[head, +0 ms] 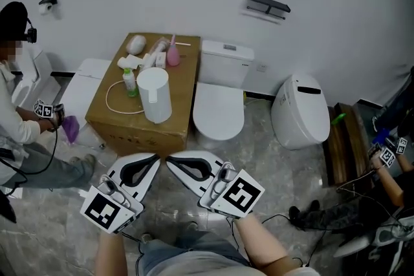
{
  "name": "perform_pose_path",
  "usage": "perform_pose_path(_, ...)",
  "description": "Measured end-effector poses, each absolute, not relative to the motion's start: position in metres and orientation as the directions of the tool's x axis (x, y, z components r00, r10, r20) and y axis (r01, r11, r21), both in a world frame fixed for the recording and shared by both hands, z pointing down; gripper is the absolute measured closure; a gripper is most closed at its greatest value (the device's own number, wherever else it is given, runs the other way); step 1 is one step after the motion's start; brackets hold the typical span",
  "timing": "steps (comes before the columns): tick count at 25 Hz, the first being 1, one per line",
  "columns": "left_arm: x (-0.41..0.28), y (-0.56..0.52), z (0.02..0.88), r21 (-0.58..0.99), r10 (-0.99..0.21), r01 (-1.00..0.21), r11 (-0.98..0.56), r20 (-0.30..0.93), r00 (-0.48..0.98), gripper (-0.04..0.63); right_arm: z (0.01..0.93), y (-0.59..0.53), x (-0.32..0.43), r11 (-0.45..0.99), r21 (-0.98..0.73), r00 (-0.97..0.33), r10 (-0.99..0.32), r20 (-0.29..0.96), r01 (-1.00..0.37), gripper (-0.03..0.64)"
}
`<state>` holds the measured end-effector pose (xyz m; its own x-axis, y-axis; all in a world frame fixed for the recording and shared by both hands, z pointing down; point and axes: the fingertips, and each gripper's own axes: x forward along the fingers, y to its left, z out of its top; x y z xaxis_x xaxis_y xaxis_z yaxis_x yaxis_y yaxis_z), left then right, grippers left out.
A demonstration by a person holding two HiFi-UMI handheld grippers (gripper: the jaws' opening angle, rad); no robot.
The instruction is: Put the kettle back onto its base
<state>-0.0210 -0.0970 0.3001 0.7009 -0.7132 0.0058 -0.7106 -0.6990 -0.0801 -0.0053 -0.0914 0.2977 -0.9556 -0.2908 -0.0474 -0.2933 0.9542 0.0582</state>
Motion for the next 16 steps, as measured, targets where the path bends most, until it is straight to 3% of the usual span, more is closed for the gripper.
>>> perform_pose_path(16, -0.080, -0.025, 0.287, -0.078, -0.698, -0.695, -0.714, 0.016, 0.716, 0.586, 0.278, -0.027, -0.062, 0.937, 0.071, -0.939, -0.337, -0.072, -0.342, 0.609)
